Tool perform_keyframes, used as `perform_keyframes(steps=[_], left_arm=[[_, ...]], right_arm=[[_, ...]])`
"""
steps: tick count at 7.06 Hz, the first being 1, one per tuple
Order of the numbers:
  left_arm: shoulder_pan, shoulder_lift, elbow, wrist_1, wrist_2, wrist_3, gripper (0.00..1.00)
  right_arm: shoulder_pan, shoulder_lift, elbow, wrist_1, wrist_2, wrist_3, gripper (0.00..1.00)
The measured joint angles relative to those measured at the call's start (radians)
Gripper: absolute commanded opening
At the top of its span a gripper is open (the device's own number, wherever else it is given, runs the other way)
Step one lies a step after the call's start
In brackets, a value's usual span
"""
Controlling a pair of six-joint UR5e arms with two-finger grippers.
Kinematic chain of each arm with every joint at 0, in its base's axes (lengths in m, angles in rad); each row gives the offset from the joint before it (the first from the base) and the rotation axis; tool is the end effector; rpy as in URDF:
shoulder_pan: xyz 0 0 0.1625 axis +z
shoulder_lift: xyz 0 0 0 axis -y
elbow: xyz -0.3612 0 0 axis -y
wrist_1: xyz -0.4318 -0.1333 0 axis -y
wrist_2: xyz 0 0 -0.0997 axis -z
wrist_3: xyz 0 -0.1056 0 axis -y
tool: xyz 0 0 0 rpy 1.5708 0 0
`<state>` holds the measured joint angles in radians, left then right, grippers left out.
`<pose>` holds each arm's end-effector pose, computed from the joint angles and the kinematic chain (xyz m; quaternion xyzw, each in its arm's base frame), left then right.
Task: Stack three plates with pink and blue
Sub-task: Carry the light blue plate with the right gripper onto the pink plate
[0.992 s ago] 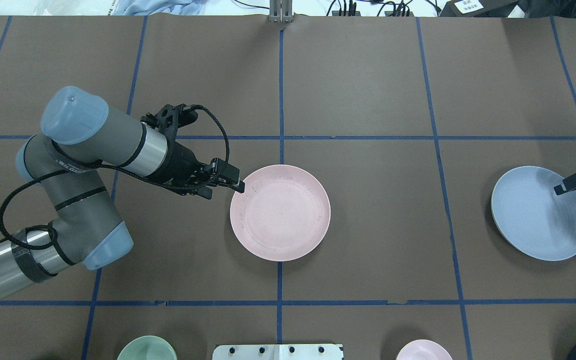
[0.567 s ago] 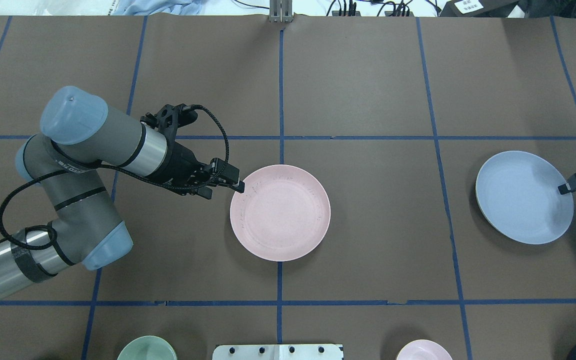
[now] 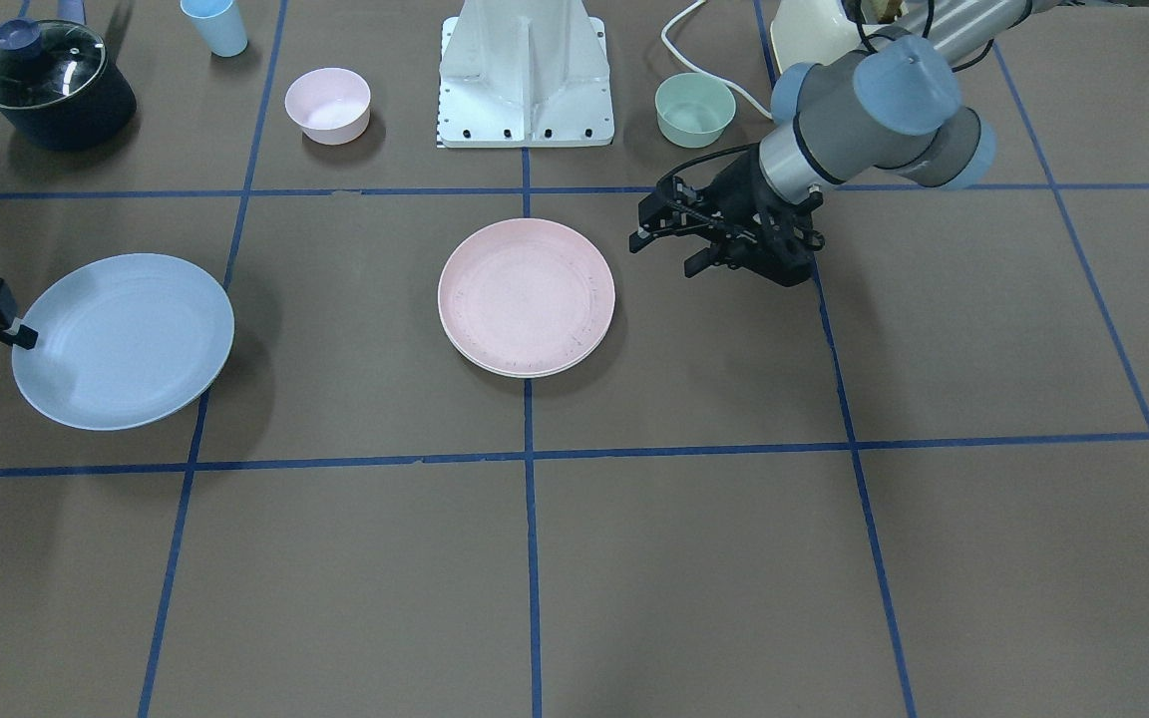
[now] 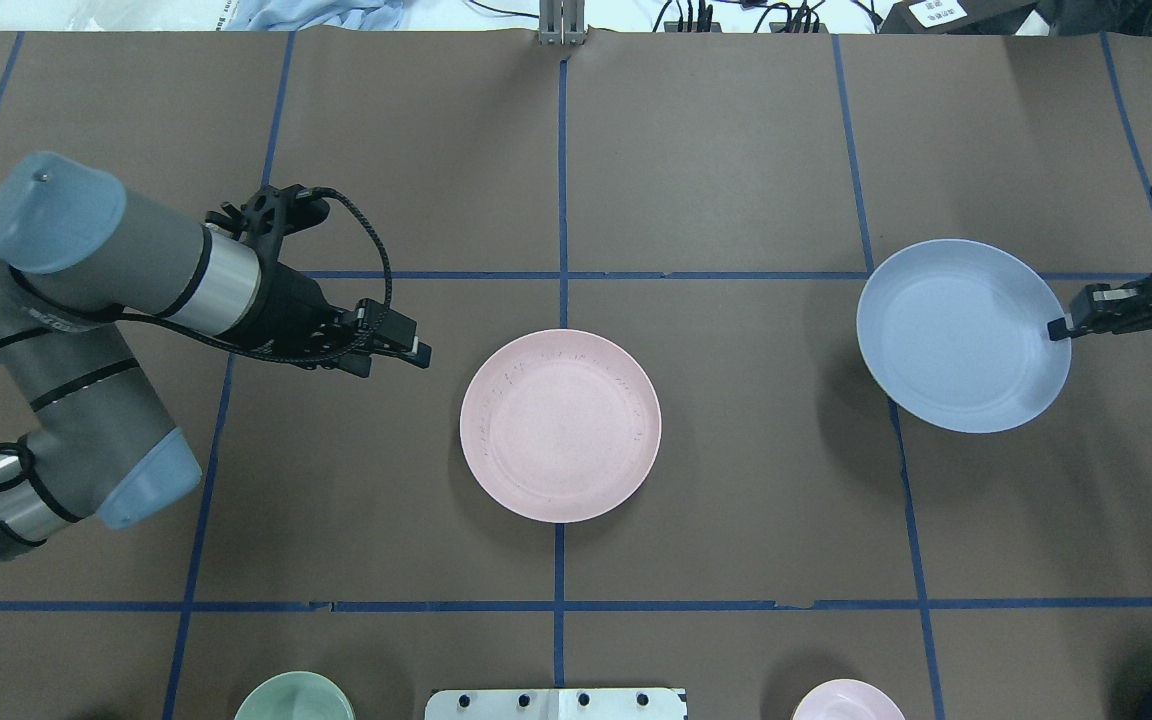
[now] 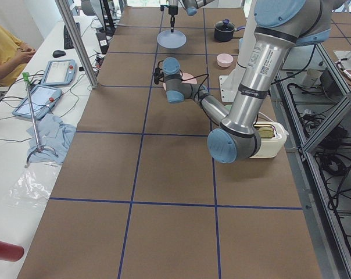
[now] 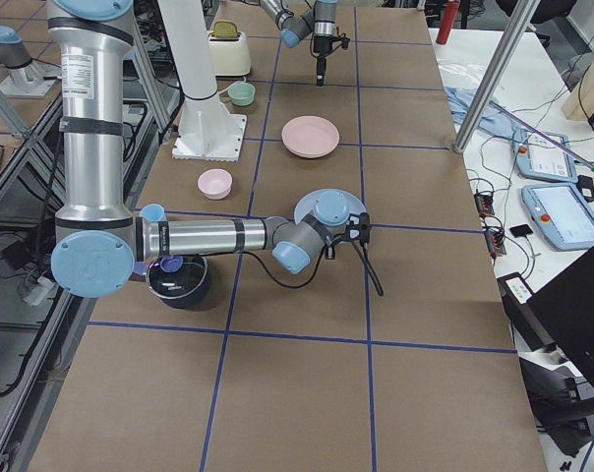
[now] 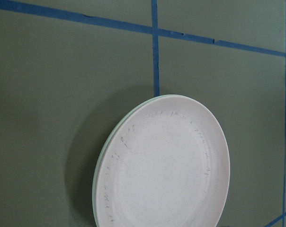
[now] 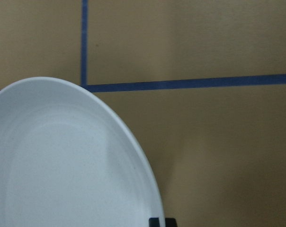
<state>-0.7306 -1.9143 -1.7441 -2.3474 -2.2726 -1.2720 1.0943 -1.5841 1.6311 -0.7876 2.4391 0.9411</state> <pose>0.4048 -0.4502 0.2154 0.0398 0.6276 0.0418 0.7764 -0.2028 -0.5077 0.4758 0.0272 -0.5304 0.0260 0.8469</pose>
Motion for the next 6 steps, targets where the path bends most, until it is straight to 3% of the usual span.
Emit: perform_keyframes(steps=[3, 6], left_arm=[[-0.114, 0.116, -0.012, 0.002, -0.065, 0.194, 0.88], [-0.153, 0.149, -0.006, 0.003, -0.088, 0.253, 0.89]], right_arm=[[-0.221, 0.156, 0.096, -0.003, -0.150, 0.403, 0.00], [-0.460, 0.243, 0.164, -0.037, -0.355, 0.634, 0.00]])
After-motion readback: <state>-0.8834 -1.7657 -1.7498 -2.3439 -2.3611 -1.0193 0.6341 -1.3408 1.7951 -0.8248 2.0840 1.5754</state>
